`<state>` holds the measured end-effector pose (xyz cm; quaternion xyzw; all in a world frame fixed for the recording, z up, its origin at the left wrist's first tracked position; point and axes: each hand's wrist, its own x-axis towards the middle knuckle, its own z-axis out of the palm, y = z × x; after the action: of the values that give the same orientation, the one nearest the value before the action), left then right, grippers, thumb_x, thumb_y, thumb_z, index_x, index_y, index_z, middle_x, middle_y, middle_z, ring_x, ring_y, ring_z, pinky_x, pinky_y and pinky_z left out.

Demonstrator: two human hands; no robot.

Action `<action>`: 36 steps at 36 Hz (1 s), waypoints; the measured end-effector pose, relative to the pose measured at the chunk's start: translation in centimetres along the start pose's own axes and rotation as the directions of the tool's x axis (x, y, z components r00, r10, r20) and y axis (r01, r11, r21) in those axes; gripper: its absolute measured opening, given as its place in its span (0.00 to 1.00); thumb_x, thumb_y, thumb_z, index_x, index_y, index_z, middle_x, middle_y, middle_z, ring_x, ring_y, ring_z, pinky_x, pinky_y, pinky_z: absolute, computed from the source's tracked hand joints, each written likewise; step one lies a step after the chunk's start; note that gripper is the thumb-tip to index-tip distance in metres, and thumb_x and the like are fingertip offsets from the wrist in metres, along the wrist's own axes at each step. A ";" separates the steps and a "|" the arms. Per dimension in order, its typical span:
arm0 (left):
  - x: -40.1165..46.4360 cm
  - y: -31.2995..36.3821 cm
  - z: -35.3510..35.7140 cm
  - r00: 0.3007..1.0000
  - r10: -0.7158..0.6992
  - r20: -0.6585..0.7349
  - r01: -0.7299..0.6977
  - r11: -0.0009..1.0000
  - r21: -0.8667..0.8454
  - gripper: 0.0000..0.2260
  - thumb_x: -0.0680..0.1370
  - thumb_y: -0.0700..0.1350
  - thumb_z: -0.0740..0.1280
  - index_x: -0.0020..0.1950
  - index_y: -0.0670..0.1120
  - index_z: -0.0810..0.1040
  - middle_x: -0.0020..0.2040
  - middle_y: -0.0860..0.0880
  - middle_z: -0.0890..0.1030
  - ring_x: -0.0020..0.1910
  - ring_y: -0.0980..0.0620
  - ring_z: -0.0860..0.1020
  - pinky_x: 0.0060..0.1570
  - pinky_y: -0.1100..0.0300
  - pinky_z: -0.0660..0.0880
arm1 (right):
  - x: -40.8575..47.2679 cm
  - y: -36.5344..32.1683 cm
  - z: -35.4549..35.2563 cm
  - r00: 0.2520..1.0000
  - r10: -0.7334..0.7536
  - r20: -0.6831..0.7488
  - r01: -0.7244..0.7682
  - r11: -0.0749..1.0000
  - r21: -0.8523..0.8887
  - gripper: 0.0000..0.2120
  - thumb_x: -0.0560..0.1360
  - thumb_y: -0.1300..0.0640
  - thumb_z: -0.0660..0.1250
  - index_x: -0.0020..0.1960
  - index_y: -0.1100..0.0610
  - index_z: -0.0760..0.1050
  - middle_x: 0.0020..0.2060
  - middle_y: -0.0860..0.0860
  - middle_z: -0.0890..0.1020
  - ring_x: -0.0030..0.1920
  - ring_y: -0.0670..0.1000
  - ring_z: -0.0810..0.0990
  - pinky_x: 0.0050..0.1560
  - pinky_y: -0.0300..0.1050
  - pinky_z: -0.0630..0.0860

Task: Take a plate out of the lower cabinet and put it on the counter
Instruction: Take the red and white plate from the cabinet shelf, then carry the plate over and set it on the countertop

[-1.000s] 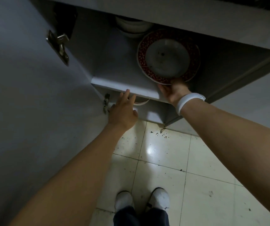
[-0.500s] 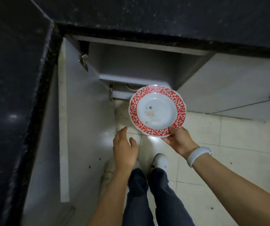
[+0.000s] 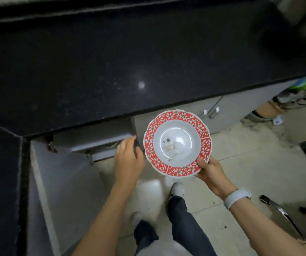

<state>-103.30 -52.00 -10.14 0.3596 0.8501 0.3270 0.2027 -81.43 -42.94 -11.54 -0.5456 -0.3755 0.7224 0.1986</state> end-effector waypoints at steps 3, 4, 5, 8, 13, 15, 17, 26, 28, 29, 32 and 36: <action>3.6 5.5 1.0 0.990 0.130 0.053 -0.133 0.990 0.055 0.18 0.76 0.40 0.60 0.65 0.42 0.70 0.66 0.43 0.73 0.66 0.42 0.69 0.66 0.48 0.65 | 0.5 -3.9 -3.1 0.998 -0.064 -0.017 0.065 0.996 0.061 0.16 0.76 0.58 0.60 0.64 0.54 0.69 0.55 0.52 0.80 0.52 0.53 0.80 0.47 0.45 0.81; 4.8 7.3 1.6 0.983 0.167 0.076 -0.173 0.981 0.084 0.18 0.76 0.40 0.60 0.67 0.42 0.69 0.67 0.43 0.72 0.67 0.43 0.67 0.67 0.47 0.64 | 0.9 -5.2 -4.2 0.996 -0.082 -0.028 0.084 0.993 0.084 0.16 0.76 0.58 0.60 0.64 0.54 0.69 0.54 0.51 0.80 0.51 0.51 0.81 0.44 0.43 0.82; 6.1 9.2 2.3 0.975 0.200 0.092 -0.210 0.972 0.110 0.19 0.77 0.41 0.59 0.68 0.43 0.67 0.69 0.43 0.70 0.68 0.43 0.66 0.68 0.47 0.63 | 1.3 -6.6 -5.3 0.994 -0.098 -0.042 0.102 0.989 0.106 0.16 0.76 0.59 0.60 0.63 0.54 0.69 0.54 0.51 0.80 0.49 0.49 0.82 0.43 0.42 0.82; 9.8 14.6 4.9 0.962 0.226 0.151 -0.252 0.950 0.183 0.21 0.77 0.43 0.58 0.70 0.45 0.64 0.72 0.44 0.66 0.72 0.44 0.61 0.69 0.45 0.60 | 3.0 -10.7 -8.9 0.988 -0.138 -0.070 0.147 0.976 0.161 0.16 0.76 0.61 0.59 0.63 0.56 0.69 0.52 0.51 0.81 0.45 0.47 0.82 0.41 0.42 0.82; 14.5 21.8 10.3 0.935 0.207 0.288 -0.288 0.916 0.277 0.22 0.79 0.46 0.56 0.73 0.46 0.59 0.75 0.43 0.60 0.74 0.43 0.56 0.71 0.43 0.56 | 5.5 -17.1 -14.4 0.977 -0.186 -0.101 0.204 0.952 0.227 0.15 0.76 0.63 0.57 0.62 0.56 0.69 0.50 0.52 0.81 0.42 0.45 0.84 0.38 0.41 0.82; 15.7 24.1 12.2 0.926 0.190 0.326 -0.287 0.915 0.283 0.22 0.79 0.47 0.56 0.73 0.46 0.59 0.75 0.43 0.60 0.74 0.43 0.57 0.72 0.43 0.56 | 6.4 -19.2 -16.4 0.974 -0.190 -0.123 0.216 0.946 0.244 0.15 0.77 0.64 0.57 0.61 0.56 0.69 0.49 0.52 0.81 0.39 0.44 0.84 0.38 0.41 0.82; 16.8 26.2 13.8 0.920 0.172 0.352 -0.278 0.920 0.275 0.22 0.79 0.47 0.56 0.73 0.46 0.59 0.75 0.44 0.60 0.74 0.43 0.57 0.71 0.43 0.57 | 7.2 -21.0 -18.3 0.972 -0.185 -0.145 0.218 0.939 0.267 0.14 0.77 0.64 0.57 0.61 0.57 0.69 0.47 0.52 0.82 0.38 0.45 0.84 0.37 0.41 0.82; 22.6 32.0 19.2 0.899 0.148 0.412 -0.299 0.895 0.331 0.22 0.79 0.48 0.56 0.72 0.46 0.60 0.75 0.44 0.61 0.73 0.44 0.58 0.71 0.44 0.57 | 13.1 -27.1 -23.9 0.972 -0.117 -0.202 0.185 0.914 0.362 0.12 0.77 0.64 0.57 0.58 0.55 0.70 0.36 0.46 0.87 0.36 0.46 0.85 0.39 0.43 0.82; 24.6 33.0 20.6 0.894 0.150 0.423 -0.310 0.887 0.342 0.22 0.79 0.48 0.55 0.72 0.46 0.59 0.75 0.44 0.60 0.74 0.44 0.57 0.71 0.43 0.56 | 14.9 -28.6 -24.6 0.971 -0.114 -0.212 0.189 0.907 0.377 0.12 0.77 0.64 0.57 0.58 0.55 0.70 0.42 0.49 0.84 0.35 0.46 0.85 0.41 0.44 0.82; 25.7 33.4 21.3 0.892 0.150 0.426 -0.315 0.883 0.348 0.22 0.79 0.48 0.55 0.73 0.46 0.59 0.75 0.44 0.59 0.74 0.44 0.56 0.72 0.43 0.56 | 15.8 -29.3 -24.9 0.970 -0.112 -0.215 0.189 0.906 0.378 0.12 0.76 0.65 0.57 0.58 0.55 0.70 0.45 0.51 0.82 0.35 0.46 0.85 0.40 0.44 0.81; 29.0 34.7 23.7 0.889 0.159 0.429 -0.331 0.872 0.362 0.22 0.79 0.48 0.56 0.73 0.47 0.58 0.76 0.44 0.58 0.75 0.43 0.54 0.72 0.40 0.54 | 18.6 -31.7 -25.9 0.968 -0.110 -0.226 0.191 0.907 0.375 0.11 0.76 0.65 0.57 0.56 0.54 0.71 0.46 0.52 0.81 0.34 0.46 0.84 0.37 0.42 0.82; 33.7 36.9 26.7 0.883 0.132 0.450 -0.321 0.869 0.376 0.24 0.78 0.49 0.57 0.74 0.50 0.55 0.77 0.46 0.53 0.76 0.42 0.49 0.72 0.36 0.50 | 22.7 -35.0 -27.1 0.968 -0.071 -0.239 0.165 0.902 0.399 0.11 0.75 0.65 0.58 0.52 0.53 0.73 0.44 0.51 0.82 0.35 0.47 0.84 0.36 0.41 0.83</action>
<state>-92.37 3.48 -6.73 0.5558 0.7904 0.0657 0.2490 -67.74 4.08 -2.76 -0.5431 -0.2214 0.7078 0.3938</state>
